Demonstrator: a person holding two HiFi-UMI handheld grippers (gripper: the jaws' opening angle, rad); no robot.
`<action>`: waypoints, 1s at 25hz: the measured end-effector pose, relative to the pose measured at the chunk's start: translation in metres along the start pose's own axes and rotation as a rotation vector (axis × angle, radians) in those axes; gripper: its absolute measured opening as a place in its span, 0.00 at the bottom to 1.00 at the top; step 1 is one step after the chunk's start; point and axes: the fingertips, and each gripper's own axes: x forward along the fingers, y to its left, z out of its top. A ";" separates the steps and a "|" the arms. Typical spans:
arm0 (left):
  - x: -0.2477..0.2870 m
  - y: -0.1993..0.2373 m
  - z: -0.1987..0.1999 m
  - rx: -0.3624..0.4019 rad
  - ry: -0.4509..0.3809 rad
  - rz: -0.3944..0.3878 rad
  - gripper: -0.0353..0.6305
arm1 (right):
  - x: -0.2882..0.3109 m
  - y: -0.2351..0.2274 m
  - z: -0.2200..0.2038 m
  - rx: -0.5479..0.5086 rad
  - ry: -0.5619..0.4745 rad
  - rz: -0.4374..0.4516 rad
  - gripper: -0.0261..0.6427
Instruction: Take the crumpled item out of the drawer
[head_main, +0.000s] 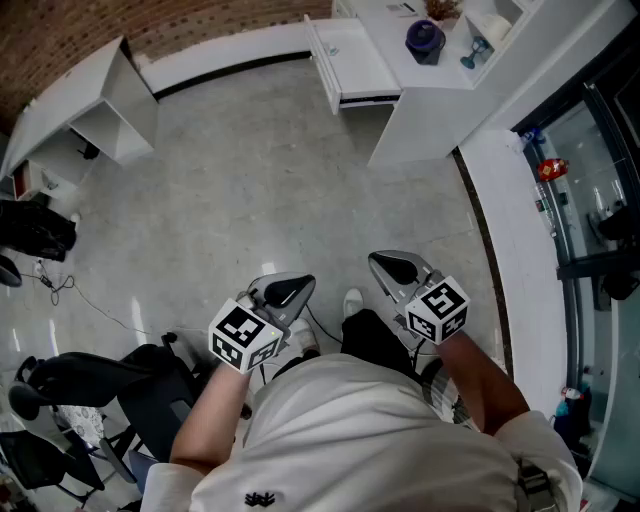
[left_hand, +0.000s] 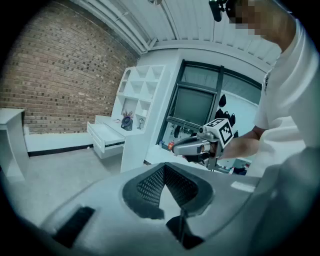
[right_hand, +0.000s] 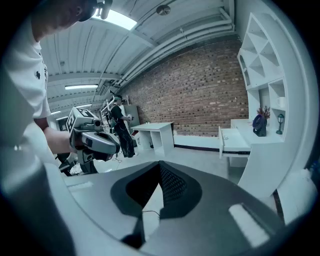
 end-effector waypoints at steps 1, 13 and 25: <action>0.005 0.002 0.003 0.002 0.001 0.000 0.06 | 0.001 -0.006 0.002 0.002 -0.001 0.002 0.06; 0.096 0.036 0.063 0.028 0.040 0.014 0.06 | 0.022 -0.120 0.036 0.013 -0.031 0.057 0.06; 0.181 0.068 0.114 0.038 0.054 0.042 0.06 | 0.047 -0.243 0.061 -0.002 -0.074 0.053 0.38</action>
